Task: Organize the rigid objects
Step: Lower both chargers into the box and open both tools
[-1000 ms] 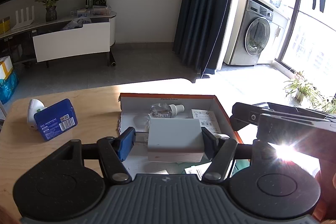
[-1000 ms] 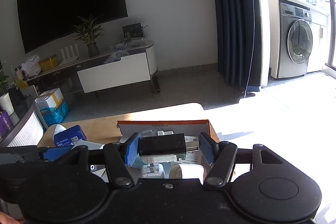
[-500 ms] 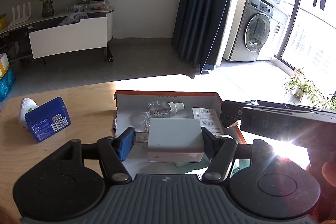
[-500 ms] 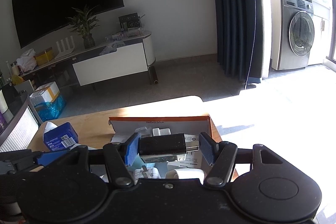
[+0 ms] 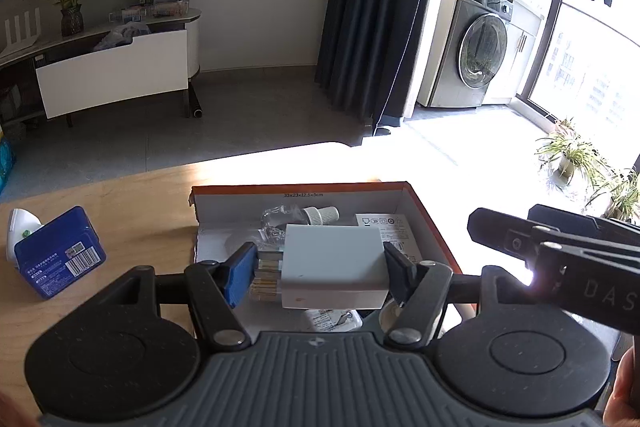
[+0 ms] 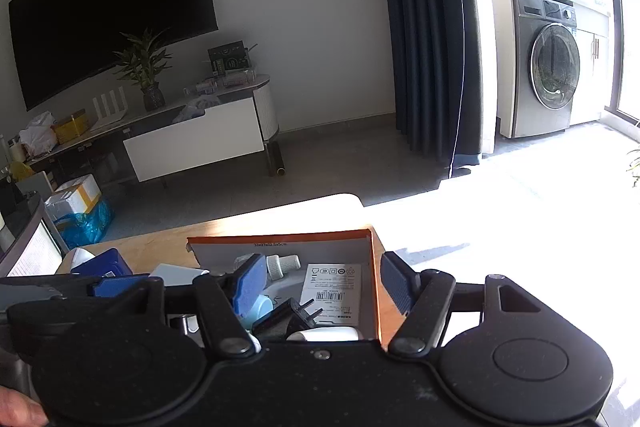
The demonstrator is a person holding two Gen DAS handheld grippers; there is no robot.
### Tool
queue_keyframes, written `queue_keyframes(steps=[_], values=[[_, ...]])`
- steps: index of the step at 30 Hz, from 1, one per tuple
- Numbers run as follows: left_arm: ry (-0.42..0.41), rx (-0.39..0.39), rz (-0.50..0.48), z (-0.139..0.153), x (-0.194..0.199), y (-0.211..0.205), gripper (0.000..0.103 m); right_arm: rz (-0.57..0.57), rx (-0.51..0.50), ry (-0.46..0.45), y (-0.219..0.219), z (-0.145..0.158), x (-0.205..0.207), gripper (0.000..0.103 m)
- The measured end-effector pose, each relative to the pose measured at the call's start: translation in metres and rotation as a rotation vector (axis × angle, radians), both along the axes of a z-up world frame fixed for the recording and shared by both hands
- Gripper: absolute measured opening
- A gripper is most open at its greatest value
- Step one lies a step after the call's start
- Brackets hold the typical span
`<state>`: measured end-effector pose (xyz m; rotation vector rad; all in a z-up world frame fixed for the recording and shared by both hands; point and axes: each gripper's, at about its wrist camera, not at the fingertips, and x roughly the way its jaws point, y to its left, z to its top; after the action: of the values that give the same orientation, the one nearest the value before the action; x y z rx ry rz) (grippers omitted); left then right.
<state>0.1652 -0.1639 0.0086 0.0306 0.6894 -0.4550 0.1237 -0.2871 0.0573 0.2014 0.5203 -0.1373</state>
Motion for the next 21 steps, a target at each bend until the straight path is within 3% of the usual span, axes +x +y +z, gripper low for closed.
queue_keyframes(steps=[6,8,21], values=[[-0.031,-0.010,-0.039,0.005,0.014,-0.016,0.066,-0.033,-0.010,-0.019,-0.007,0.004,-0.010,0.077],[-0.041,-0.016,-0.037,0.009,0.013,-0.016,0.072,-0.032,-0.010,-0.023,-0.008,0.006,-0.012,0.078],[-0.049,0.003,0.060,0.018,-0.009,0.029,0.087,0.046,-0.014,-0.030,0.022,0.012,-0.008,0.080]])
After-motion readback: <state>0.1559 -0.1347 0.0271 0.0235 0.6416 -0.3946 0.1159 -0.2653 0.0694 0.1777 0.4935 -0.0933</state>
